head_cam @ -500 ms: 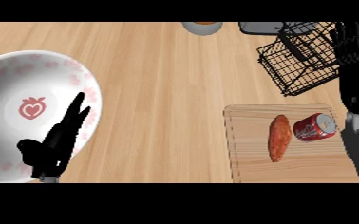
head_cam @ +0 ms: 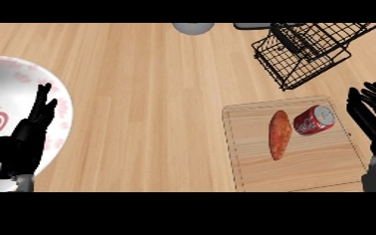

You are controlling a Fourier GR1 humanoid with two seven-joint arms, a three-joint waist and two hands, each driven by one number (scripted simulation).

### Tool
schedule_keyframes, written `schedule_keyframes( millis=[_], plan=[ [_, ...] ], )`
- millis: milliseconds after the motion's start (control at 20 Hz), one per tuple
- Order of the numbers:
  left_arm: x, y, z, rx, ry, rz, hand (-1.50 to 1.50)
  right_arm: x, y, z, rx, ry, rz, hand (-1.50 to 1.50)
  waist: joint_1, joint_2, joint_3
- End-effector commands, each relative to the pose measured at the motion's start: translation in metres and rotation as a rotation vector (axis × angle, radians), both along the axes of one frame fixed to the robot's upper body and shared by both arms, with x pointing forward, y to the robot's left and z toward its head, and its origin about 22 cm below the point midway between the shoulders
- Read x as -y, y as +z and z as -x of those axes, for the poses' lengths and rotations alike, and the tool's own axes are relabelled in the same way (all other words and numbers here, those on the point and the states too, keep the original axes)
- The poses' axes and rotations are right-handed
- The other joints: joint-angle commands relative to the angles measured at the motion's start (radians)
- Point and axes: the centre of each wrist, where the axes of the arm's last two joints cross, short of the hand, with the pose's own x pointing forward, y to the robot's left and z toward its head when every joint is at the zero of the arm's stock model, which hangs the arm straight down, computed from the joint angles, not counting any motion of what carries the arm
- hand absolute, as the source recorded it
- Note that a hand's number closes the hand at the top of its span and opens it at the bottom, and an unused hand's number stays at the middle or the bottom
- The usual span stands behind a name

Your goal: Pick the sweet potato from the cutting board and place it in the tiered basket

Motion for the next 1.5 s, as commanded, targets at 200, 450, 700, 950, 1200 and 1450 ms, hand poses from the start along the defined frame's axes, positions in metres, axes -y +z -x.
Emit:
schedule_keyframes(
  millis=[200, 450, 700, 950, 1200, 1450],
  plan=[
    [0.001, 0.008, -0.005, -0.003, 0.015, -0.074, 0.0, -0.02, -0.049, 0.1, -0.268, -0.463, -0.069, -1.5, 0.037, -0.004, -0.002],
    [0.007, 0.021, -0.026, 0.008, -0.024, -0.077, 0.0, -0.018, -0.019, 0.13, -0.538, -0.203, 0.014, -1.5, 0.058, 0.008, -0.004],
    [0.019, 0.013, -0.029, 0.013, -0.044, -0.084, 0.0, -0.014, 0.027, 0.124, -0.78, -0.02, 0.097, -1.5, 0.09, 0.015, -0.006],
    [0.022, 0.012, -0.038, -0.001, -0.064, -0.076, 0.0, -0.024, 0.102, 0.099, -0.878, -0.003, 0.093, -1.5, 0.105, 0.013, -0.002],
    [0.028, 0.01, -0.051, 0.004, -0.085, -0.066, 0.0, -0.026, 0.113, 0.061, -0.986, -0.036, 0.008, -1.5, 0.117, 0.017, 0.0],
    [0.037, 0.011, -0.052, 0.0, -0.067, -0.069, 0.0, -0.027, 0.11, 0.052, -1.08, 0.031, -0.057, -1.5, 0.109, 0.012, 0.002]
  ],
)
